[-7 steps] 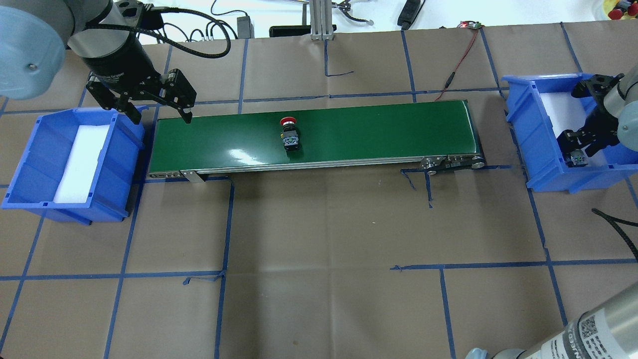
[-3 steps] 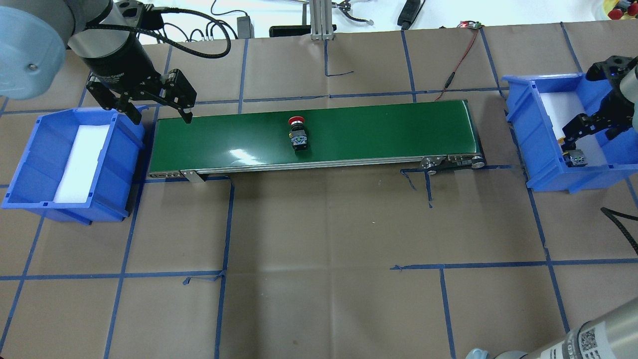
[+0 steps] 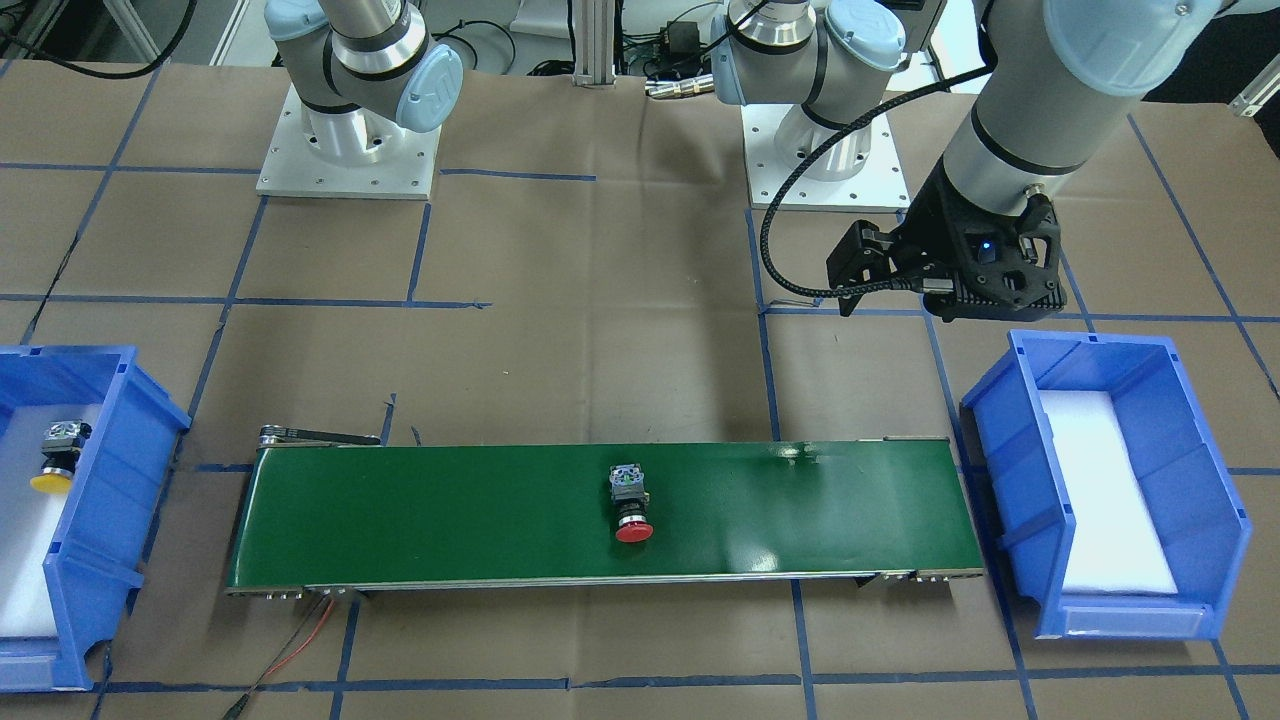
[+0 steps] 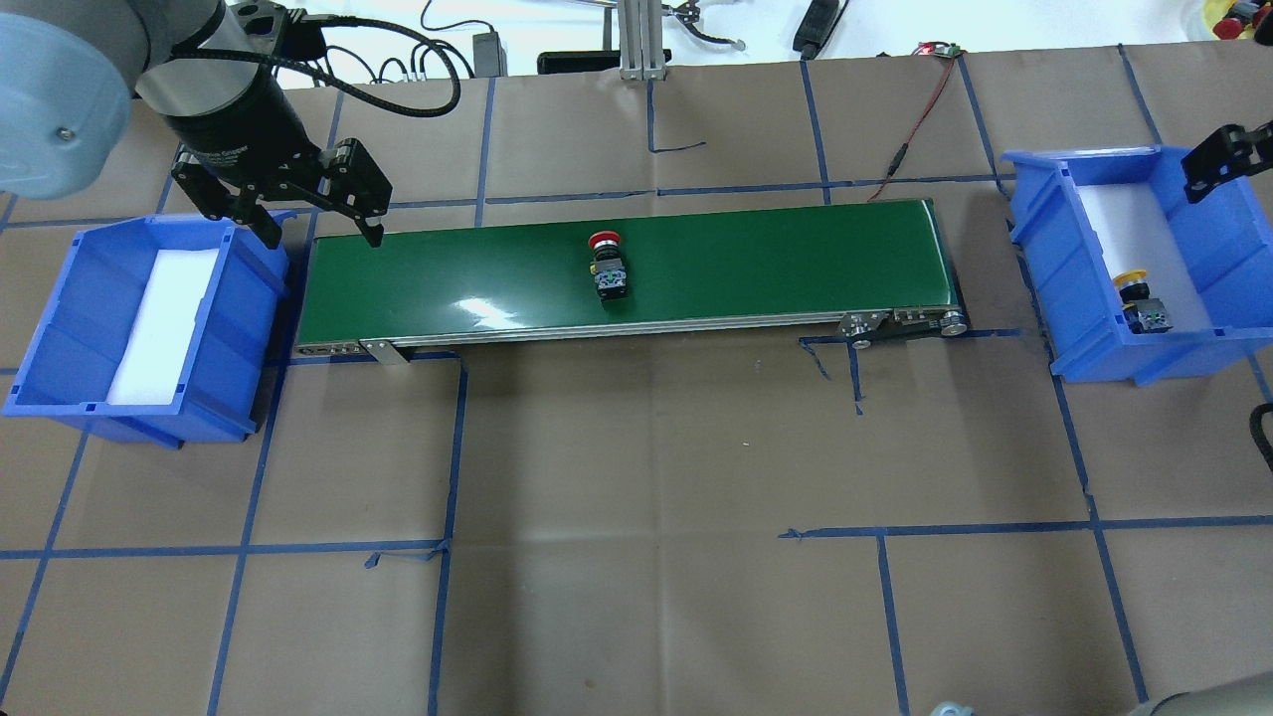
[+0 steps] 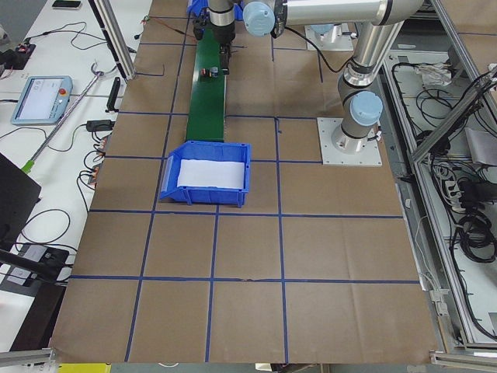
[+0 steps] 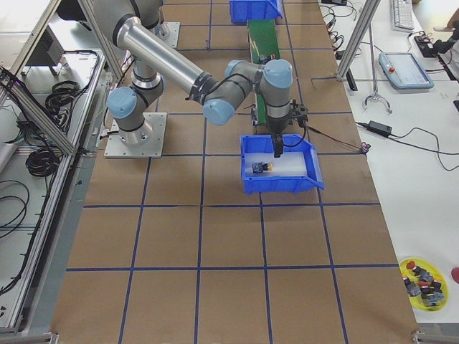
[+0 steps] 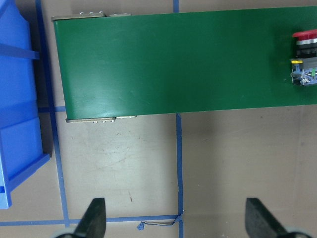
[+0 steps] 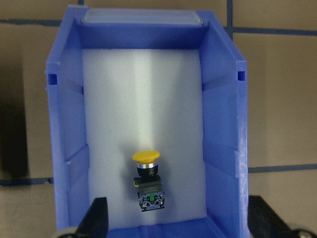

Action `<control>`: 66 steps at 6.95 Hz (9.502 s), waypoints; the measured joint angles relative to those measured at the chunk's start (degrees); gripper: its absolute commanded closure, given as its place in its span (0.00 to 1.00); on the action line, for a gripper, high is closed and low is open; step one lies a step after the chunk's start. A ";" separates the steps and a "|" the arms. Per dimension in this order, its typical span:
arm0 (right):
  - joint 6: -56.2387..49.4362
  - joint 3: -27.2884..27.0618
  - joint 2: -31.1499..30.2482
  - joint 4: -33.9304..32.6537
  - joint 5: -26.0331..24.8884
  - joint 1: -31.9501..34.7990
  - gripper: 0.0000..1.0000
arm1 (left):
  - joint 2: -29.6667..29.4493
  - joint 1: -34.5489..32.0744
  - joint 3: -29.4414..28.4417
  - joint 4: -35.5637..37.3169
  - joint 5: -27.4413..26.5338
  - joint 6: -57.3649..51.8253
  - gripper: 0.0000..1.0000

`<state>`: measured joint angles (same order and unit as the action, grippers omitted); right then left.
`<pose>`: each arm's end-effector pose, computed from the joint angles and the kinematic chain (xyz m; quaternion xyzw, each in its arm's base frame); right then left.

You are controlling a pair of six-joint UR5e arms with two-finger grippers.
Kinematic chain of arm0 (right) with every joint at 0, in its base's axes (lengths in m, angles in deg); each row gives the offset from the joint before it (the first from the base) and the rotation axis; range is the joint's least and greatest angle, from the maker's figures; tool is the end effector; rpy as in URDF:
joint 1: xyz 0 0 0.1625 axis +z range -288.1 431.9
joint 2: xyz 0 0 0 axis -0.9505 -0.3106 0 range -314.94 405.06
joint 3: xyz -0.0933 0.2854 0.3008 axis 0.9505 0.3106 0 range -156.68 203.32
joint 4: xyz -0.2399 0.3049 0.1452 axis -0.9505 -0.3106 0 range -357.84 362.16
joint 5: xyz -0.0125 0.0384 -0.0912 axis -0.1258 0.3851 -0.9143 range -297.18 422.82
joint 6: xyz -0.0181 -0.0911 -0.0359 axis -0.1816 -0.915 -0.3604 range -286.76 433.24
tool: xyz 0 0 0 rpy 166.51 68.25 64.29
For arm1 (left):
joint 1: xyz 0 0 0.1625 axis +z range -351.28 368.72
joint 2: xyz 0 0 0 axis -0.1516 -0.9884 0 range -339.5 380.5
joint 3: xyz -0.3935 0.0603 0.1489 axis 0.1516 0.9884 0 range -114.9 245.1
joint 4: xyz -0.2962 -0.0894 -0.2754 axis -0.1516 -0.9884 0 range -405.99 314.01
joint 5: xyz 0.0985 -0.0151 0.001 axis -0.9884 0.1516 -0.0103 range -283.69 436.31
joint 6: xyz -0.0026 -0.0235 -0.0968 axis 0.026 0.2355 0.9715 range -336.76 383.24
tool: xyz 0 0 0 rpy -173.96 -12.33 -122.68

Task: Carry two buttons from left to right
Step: 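Raise the right gripper and move it back over the red button, then lower the right gripper and grasp the red button on the belt, then lift the red button and carry it to the right-arm bin, then lower the red button into the bin and open the right gripper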

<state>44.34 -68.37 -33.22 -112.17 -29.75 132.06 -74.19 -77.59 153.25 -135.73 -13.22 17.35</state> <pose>-0.1792 -0.5713 0.4088 -0.0103 -0.9952 0.0720 0.0661 -0.1003 -0.5291 0.4627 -0.0191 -0.9996 -0.0221 0.0060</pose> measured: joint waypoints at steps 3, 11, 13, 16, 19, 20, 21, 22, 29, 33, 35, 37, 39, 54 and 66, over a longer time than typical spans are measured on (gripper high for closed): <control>13.10 2.70 -3.05 6.76 -0.08 8.71 0.00 | -0.19 0.03 0.00 0.00 -0.03 0.00 0.00; 30.58 2.40 -4.38 12.98 -0.07 27.56 0.00 | -0.04 0.09 -0.03 0.17 -0.08 -0.17 0.00; 31.27 2.39 -4.31 13.02 0.95 27.94 0.00 | 0.10 0.09 0.00 0.18 -0.09 -0.47 0.00; 32.18 2.16 -3.59 12.88 3.86 27.99 0.00 | -0.03 0.09 0.00 0.18 -0.01 -0.52 0.00; 34.04 1.47 0.57 11.27 4.12 28.05 0.01 | 0.04 0.09 0.00 0.18 -0.11 -0.51 0.00; 35.28 1.45 2.40 9.64 4.03 28.51 0.01 | 0.02 0.09 0.00 0.18 -0.15 -0.49 0.00; 36.24 1.43 4.09 7.40 3.73 29.74 0.01 | -0.02 0.09 0.00 0.18 -0.16 -0.49 0.00; 37.87 1.47 5.60 5.14 3.46 31.40 0.01 | -0.02 0.09 0.01 0.18 -0.19 -0.48 0.00; 40.59 1.70 10.41 1.19 4.06 33.24 0.01 | -0.05 0.09 -0.01 0.18 -0.16 -0.46 0.00; 40.58 1.72 12.35 0.64 4.28 33.30 0.01 | -0.04 0.09 0.00 0.18 -0.29 -0.50 0.00; 40.58 1.70 13.20 0.61 4.31 33.34 0.01 | -0.17 0.09 0.00 0.18 -0.30 -0.52 0.00; 40.56 1.69 14.24 0.60 4.30 33.35 0.01 | -0.24 0.09 0.00 0.18 -0.30 -0.49 0.00; 40.41 1.71 15.75 0.52 4.22 33.35 0.23 | -0.26 0.09 0.00 0.18 -0.30 -0.46 0.00; -4.39 14.26 14.21 9.92 2.96 0.73 0.95 | -0.56 0.09 0.00 0.17 -0.08 -0.09 0.00; -2.88 9.56 23.76 2.28 3.28 0.85 0.02 | -0.66 0.09 -0.12 0.26 -0.12 -0.09 0.00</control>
<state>41.46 -58.81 -9.46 -109.89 -26.46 132.91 -74.86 -77.50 153.14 -135.46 -13.34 17.26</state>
